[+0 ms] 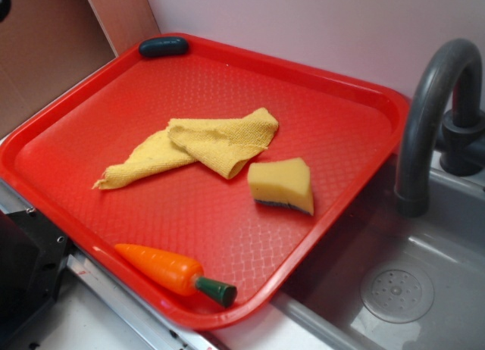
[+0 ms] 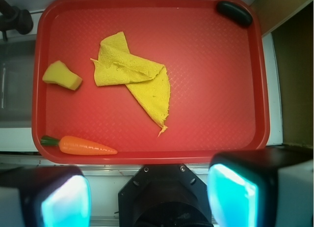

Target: Grab the green sponge.

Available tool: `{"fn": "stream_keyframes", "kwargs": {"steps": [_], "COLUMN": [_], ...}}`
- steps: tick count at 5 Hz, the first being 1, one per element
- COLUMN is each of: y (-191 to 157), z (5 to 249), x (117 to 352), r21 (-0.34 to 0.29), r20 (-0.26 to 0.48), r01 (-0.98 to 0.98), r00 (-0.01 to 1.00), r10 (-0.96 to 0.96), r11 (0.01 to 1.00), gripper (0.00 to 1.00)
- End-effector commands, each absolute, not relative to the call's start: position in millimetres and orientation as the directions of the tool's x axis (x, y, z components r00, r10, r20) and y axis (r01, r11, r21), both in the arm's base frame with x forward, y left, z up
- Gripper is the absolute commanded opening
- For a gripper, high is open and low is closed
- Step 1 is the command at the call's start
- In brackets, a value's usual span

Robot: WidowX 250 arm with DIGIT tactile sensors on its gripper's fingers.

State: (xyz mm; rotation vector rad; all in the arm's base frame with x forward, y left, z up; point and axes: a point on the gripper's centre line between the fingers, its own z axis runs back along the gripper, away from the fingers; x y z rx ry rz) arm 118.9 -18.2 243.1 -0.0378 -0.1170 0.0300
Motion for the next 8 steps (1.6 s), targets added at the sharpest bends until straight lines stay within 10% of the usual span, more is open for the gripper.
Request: {"fn": "stream_keyframes", "kwargs": {"steps": [1, 2, 4, 6, 8], "y": [-18, -49, -115, -151, -160], "z": [243, 227, 202, 160, 108], "x": [119, 158, 202, 200, 217], "r21": [-0.039, -0.169, 0.065, 0.066, 0.066], "r20": [0.116, 0.175, 0.187, 0.192, 0.173], "r01": [-0.028, 0.227, 0.664, 0.885, 0.827], "r00": [0.993, 0.965, 0.725, 0.442, 0.542], "r10": [0.032, -0.198, -0.662, -0.876, -0.822], "r11": [0.999, 0.959, 0.745, 0.461, 0.559], "gripper": [1.0, 1.0, 1.0, 1.0, 1.0]}}
